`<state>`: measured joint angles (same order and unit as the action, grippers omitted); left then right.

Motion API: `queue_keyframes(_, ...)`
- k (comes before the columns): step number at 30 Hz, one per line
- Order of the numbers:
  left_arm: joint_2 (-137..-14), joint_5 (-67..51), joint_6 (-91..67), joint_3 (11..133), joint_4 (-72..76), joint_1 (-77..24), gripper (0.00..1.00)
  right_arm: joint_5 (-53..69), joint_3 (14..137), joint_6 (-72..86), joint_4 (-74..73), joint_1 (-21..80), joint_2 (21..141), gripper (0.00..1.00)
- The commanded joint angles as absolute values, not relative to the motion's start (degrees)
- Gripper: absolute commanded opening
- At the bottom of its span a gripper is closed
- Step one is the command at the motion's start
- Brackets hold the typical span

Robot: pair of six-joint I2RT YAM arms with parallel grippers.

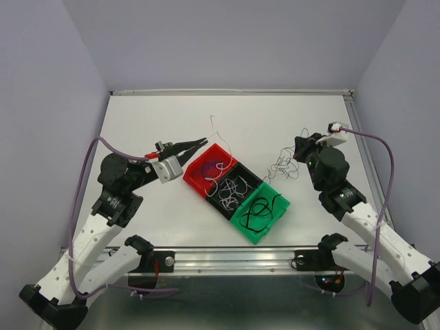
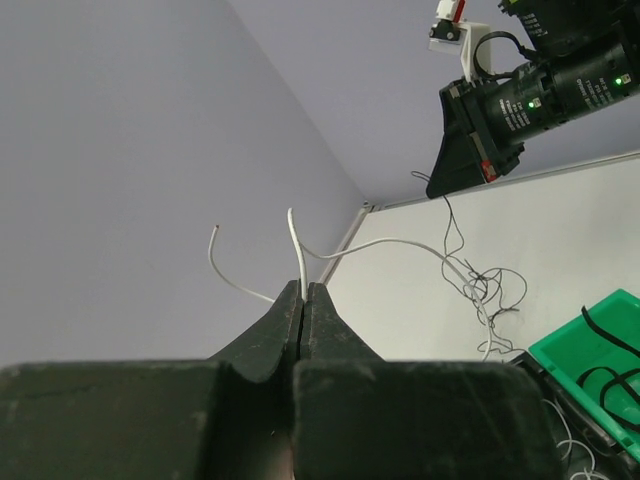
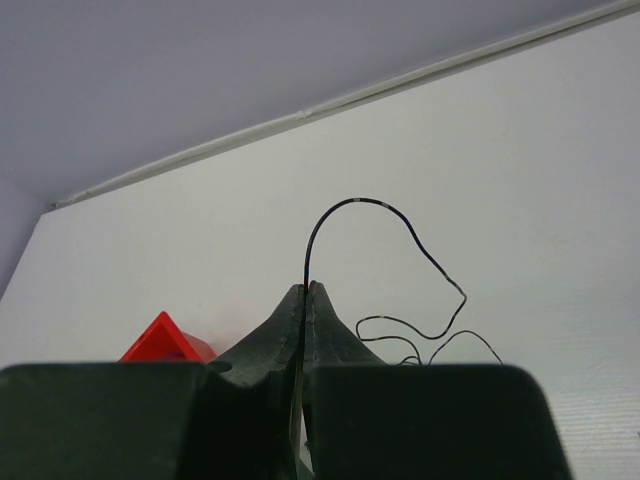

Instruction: Untangle the cables

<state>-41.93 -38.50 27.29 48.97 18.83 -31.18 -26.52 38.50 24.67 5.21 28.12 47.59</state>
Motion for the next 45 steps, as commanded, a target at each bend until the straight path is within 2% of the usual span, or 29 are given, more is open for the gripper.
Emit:
queue_keyframes(1,-43.85,-40.95,25.49,49.92,19.78,-31.64,0.0,-26.89,37.35,24.34,8.79,27.95,46.93,0.01)
queue_keyframes(16,-51.94,-42.63,23.47,49.57,21.27,-32.96,0.0,-26.1,37.35,24.52,8.79,27.95,46.67,0.0)
queue_keyframes(35,-59.94,-39.73,23.38,61.69,22.06,-34.19,0.0,-25.58,37.35,24.7,8.79,27.95,46.76,0.01)
queue_keyframes(40,-59.59,-40.34,23.99,58.9,22.15,-34.19,0.0,-25.14,37.35,24.79,8.7,27.95,46.41,0.01)
queue_keyframes(45,-58.36,-40.25,26.63,50.65,22.24,-34.28,0.0,-24.61,37.35,24.96,8.79,27.95,46.14,0.01)
